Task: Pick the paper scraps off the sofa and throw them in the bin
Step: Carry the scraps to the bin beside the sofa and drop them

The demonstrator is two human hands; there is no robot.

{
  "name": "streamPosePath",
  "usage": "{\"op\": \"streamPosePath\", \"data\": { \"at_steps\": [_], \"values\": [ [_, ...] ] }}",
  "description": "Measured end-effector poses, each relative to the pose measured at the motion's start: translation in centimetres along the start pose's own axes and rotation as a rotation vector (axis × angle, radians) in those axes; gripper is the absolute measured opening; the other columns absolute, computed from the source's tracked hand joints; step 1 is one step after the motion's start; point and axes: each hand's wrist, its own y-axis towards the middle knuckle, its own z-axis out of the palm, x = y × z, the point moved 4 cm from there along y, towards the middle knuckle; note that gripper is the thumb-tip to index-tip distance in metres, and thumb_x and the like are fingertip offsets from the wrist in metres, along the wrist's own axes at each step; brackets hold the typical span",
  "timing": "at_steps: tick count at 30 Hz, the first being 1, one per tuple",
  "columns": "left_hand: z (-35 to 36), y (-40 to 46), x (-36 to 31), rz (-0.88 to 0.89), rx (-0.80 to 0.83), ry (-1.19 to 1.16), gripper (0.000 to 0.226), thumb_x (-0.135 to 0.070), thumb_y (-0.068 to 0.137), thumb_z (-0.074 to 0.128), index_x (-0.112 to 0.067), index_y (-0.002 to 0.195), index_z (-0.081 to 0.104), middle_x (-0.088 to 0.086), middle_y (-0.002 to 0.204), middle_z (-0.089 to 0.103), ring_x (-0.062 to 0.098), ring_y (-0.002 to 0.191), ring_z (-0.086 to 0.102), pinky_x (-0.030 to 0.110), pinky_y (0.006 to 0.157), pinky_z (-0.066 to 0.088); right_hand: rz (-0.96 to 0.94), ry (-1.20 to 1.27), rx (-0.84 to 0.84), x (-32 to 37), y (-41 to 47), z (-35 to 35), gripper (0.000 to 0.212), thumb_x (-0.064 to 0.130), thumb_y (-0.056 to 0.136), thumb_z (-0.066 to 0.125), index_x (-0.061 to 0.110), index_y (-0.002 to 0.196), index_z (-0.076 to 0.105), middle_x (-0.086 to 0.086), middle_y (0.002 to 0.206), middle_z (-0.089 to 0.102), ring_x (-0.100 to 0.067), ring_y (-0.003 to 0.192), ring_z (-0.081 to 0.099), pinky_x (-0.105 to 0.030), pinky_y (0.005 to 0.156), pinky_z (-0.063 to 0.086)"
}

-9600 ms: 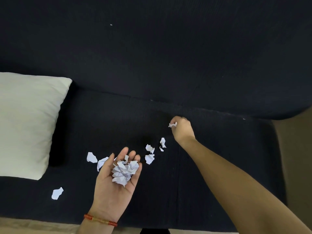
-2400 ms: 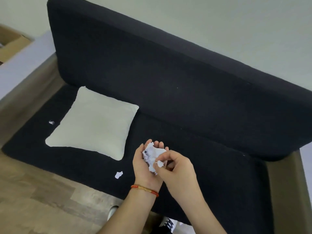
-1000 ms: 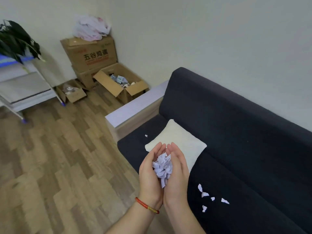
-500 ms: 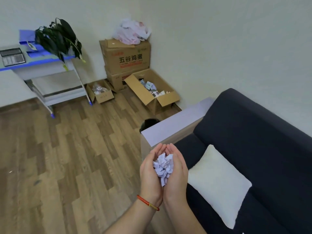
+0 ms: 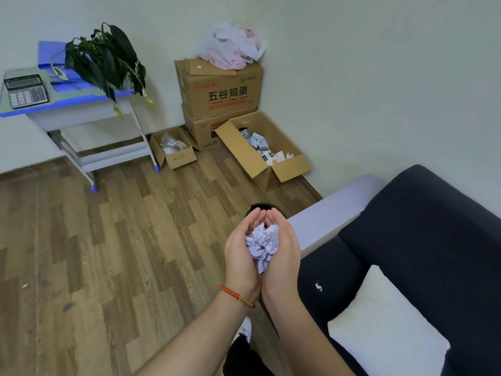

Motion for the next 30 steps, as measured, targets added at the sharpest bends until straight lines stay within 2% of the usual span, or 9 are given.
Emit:
{"op": "streamPosePath", "data": {
  "at_steps": [1,3,4,7,10,16,22,26,30],
  "values": [
    [0.3,1.5,-0.6,0.014,0.001,0.007,0.035,-0.022,0.102,0.061,-0.005,0.13,0.071,0.015,0.133,0.072,0.032,0.128,0.067,0.048,0.119,0.043,0.014,-0.001,-0.01,-0.2,1.0,0.5,0.032,0.021,0.108,0.057,0.031,0.138,0.064,0.015,0.135,0.068,-0.004,0.126,0.063,-0.018,0.102,0.051],
    [0.9,4.5,-1.7,0.036,-0.021,0.034,0.035,-0.022,0.101,0.06,-0.005,0.129,0.072,0.016,0.132,0.073,0.032,0.126,0.068,0.049,0.118,0.044,0.036,0.022,-0.015,-0.3,4.1,1.3,0.03,0.028,0.108,0.056,0.024,0.134,0.069,0.004,0.134,0.072,-0.014,0.126,0.068,-0.036,0.109,0.052],
    [1.3,6.1,-2.1,0.041,-0.023,0.043,0.034,-0.022,0.101,0.061,-0.005,0.129,0.072,0.016,0.131,0.073,0.032,0.125,0.068,0.049,0.117,0.045,0.125,0.095,-0.057,-0.5,5.8,2.0,0.031,0.029,0.106,0.057,0.019,0.132,0.072,-0.003,0.133,0.073,-0.021,0.125,0.069,-0.043,0.111,0.051],
    [3.3,10.4,-3.6,0.051,-0.034,0.07,0.034,-0.02,0.101,0.062,-0.004,0.129,0.07,0.016,0.131,0.073,0.031,0.124,0.069,0.047,0.116,0.046,0.184,0.198,-0.066,-0.7,10.4,3.7,0.034,0.029,0.102,0.061,0.014,0.131,0.072,-0.011,0.133,0.072,-0.026,0.126,0.069,-0.049,0.115,0.048],
    [5.4,15.6,-4.8,0.058,-0.041,0.09,0.034,-0.018,0.098,0.065,-0.003,0.128,0.072,0.016,0.132,0.072,0.031,0.124,0.069,0.046,0.114,0.048,0.186,0.207,-0.081,-0.3,15.7,5.5,0.033,0.028,0.104,0.058,0.014,0.131,0.071,-0.011,0.133,0.072,-0.026,0.125,0.069,-0.048,0.113,0.05],
    [10.1,24.4,-5.7,0.029,-0.029,0.123,0.025,-0.018,0.095,0.068,-0.006,0.114,0.078,0.015,0.124,0.075,0.032,0.125,0.068,0.045,0.11,0.051,0.093,0.179,-0.14,2.0,24.6,7.5,0.03,0.02,0.11,0.049,0.013,0.127,0.073,-0.006,0.124,0.077,-0.024,0.116,0.074,-0.039,0.096,0.058],
    [13.1,31.4,-5.5,0.005,-0.007,0.328,0.036,-0.029,0.094,0.068,-0.007,0.122,0.076,0.014,0.128,0.074,0.03,0.123,0.069,0.044,0.104,0.054,0.024,0.129,-0.209,2.8,31.7,7.6,0.03,0.021,0.112,0.047,0.014,0.126,0.073,0.0,0.119,0.079,-0.016,0.109,0.076,-0.025,0.084,0.063],
    [15.1,36.2,-4.5,-0.045,0.018,0.557,0.049,-0.034,0.084,0.074,-0.006,0.125,0.073,0.014,0.123,0.075,0.029,0.117,0.073,0.045,0.101,0.057,0.023,0.101,-0.31,1.8,36.7,7.4,0.028,0.025,0.111,0.049,0.018,0.125,0.073,0.0,0.117,0.078,-0.017,0.112,0.075,-0.035,0.093,0.063],
    [14.1,42.8,-2.8,-0.086,0.078,0.712,0.03,-0.022,0.103,0.064,-0.005,0.125,0.072,0.007,0.119,0.076,0.012,0.105,0.075,0.028,0.09,0.06,0.014,0.114,-0.426,-1.0,42.1,5.9,0.024,0.022,0.109,0.054,0.018,0.116,0.076,-0.001,0.112,0.079,-0.018,0.108,0.076,-0.039,0.093,0.062]
  ]
}}
